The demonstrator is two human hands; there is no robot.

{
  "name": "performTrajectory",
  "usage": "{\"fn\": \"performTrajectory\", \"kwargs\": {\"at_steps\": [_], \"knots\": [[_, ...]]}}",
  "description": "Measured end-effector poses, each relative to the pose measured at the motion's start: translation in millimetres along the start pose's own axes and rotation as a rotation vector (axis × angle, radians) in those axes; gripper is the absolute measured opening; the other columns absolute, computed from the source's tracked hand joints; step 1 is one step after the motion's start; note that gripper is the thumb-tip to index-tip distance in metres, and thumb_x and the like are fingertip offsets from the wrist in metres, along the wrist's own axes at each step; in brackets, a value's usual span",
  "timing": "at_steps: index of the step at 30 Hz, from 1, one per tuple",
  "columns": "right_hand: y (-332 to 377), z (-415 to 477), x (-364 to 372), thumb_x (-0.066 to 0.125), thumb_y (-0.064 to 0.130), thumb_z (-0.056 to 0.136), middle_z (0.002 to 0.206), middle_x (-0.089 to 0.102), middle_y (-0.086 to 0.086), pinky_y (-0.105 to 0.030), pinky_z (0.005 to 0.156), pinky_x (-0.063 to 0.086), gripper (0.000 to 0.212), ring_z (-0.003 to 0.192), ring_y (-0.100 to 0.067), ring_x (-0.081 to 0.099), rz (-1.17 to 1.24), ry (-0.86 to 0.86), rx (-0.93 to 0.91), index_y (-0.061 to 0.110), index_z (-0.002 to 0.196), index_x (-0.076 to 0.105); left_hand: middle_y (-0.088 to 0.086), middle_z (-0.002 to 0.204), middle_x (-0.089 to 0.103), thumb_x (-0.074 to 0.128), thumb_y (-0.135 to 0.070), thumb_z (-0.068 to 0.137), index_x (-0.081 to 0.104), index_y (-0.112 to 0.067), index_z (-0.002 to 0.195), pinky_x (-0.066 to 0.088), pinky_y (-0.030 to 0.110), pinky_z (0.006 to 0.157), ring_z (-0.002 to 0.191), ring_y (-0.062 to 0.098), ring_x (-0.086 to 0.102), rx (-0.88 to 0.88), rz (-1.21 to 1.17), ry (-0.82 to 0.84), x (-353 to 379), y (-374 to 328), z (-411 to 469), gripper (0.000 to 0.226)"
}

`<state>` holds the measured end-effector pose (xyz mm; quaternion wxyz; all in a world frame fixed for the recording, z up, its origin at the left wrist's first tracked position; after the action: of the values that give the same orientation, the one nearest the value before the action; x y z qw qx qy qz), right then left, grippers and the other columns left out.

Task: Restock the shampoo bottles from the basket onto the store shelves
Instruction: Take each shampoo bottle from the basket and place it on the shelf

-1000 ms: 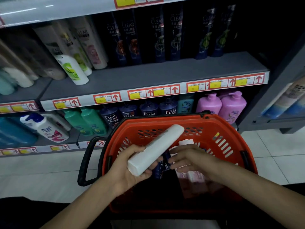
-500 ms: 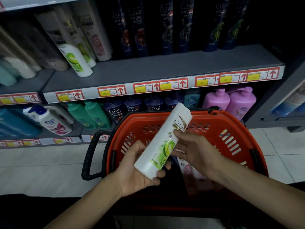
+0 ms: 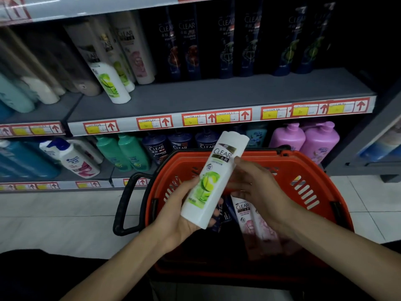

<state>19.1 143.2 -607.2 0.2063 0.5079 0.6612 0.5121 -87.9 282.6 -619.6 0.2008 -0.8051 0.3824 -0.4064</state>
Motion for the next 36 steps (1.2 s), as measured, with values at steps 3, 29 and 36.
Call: {"fn": "performTrajectory", "kwargs": {"at_steps": [3,29,36], "knots": [[6.1,-1.3,6.8,0.07,0.043,0.085,0.108,0.076,-0.016,-0.039,0.081,0.052,0.057,0.101,-0.032,0.074,-0.007,0.045,-0.009,0.005,0.128,0.062,0.014,0.083,0.071,0.055,-0.046,0.097,0.082,-0.006,0.099,0.051,0.026,0.046,0.056,0.022,0.063,0.014,-0.087,-0.001,-2.6,-4.8,-2.4,0.048],[69.4,19.1,193.2,0.079,0.009,0.087,0.105,0.075,-0.012,-0.038,0.078,0.063,0.049,0.1,-0.026,0.072,-0.451,0.333,-0.369,0.027,0.129,0.063,0.015,0.135,0.068,0.069,-0.024,0.095,0.063,-0.018,0.14,0.048,0.053,0.106,0.129,0.04,0.06,0.629,0.041,-0.058,-90.3,-135.4,-46.7,0.046],[90.1,69.1,247.7,0.078,0.006,0.087,0.104,0.073,0.001,-0.033,0.081,0.06,0.052,0.091,-0.012,0.073,-0.524,0.264,-0.577,0.029,0.129,0.058,-0.003,0.135,0.068,0.064,-0.019,0.102,0.063,-0.028,0.141,0.052,0.041,0.107,0.12,0.015,0.066,0.872,0.596,-0.273,-126.3,-216.9,-60.8,0.04]]}}
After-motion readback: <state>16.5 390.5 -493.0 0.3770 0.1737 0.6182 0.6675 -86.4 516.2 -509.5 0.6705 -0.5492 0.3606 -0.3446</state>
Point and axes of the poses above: each hand's wrist, its own z-axis towards the middle knuckle, its own x-axis out of the palm, y = z × x, the point moved 6 cm from there along z, towards the middle knuckle
